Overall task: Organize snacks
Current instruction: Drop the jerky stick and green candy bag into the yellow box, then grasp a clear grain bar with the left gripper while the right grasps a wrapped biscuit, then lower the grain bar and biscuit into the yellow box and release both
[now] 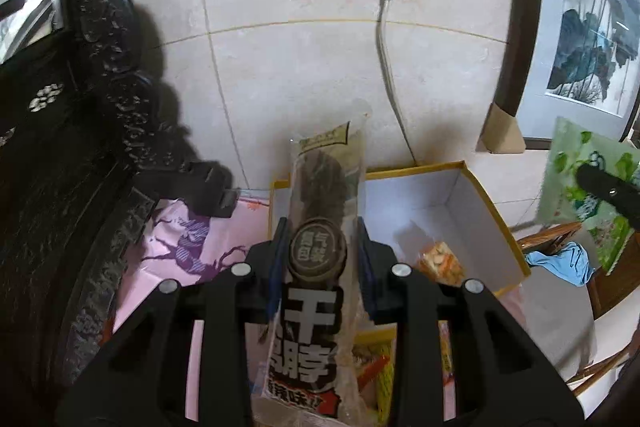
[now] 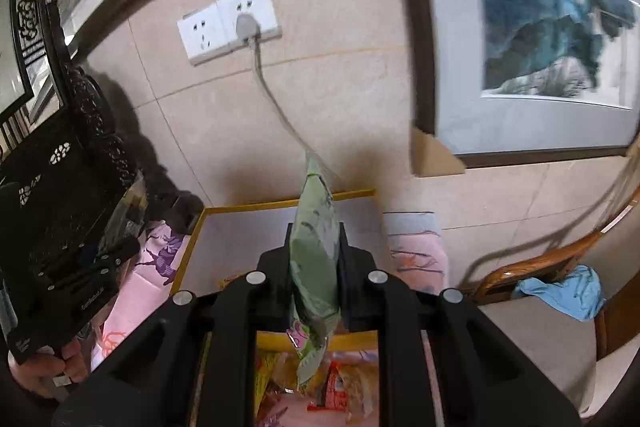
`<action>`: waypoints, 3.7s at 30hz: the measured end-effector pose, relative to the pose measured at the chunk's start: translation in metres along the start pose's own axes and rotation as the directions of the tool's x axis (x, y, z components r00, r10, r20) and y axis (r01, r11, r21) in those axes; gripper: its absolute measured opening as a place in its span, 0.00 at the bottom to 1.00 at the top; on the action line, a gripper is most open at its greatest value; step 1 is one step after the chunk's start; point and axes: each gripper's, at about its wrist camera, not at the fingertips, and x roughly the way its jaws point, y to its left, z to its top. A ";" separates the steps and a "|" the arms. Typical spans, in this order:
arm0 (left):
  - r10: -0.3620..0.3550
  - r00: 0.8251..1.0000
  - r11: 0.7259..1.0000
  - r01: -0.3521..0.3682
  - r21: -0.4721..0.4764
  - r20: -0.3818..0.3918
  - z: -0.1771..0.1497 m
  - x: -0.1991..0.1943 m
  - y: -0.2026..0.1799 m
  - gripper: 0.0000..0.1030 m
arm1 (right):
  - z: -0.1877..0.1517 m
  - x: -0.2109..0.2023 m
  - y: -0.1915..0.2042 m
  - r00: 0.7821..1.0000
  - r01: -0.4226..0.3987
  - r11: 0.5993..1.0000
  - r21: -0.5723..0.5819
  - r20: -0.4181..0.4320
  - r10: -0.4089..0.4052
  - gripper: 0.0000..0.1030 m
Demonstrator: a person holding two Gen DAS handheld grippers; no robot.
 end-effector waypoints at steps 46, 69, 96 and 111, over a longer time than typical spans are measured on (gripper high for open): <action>-0.180 0.922 0.820 0.333 0.464 -0.343 -0.298 0.023 -0.034 0.96 | -0.214 0.121 -0.093 0.937 0.067 0.992 0.104 -0.349 -0.027 0.97; -0.250 0.870 0.959 0.284 0.017 -0.425 -0.290 -0.025 -0.025 0.27 | -0.202 -0.010 -0.056 0.972 0.033 0.988 0.149 -0.233 0.002 0.41; 0.029 0.998 1.000 -0.028 -0.011 0.055 -0.045 -0.057 -0.028 0.28 | -0.064 -0.045 0.000 0.997 0.073 0.996 -0.046 -0.014 -0.074 0.41; 0.110 0.994 0.993 -0.110 -0.041 0.001 0.005 0.034 -0.014 0.27 | -0.018 0.036 -0.013 0.998 0.058 0.998 -0.011 -0.007 -0.058 0.41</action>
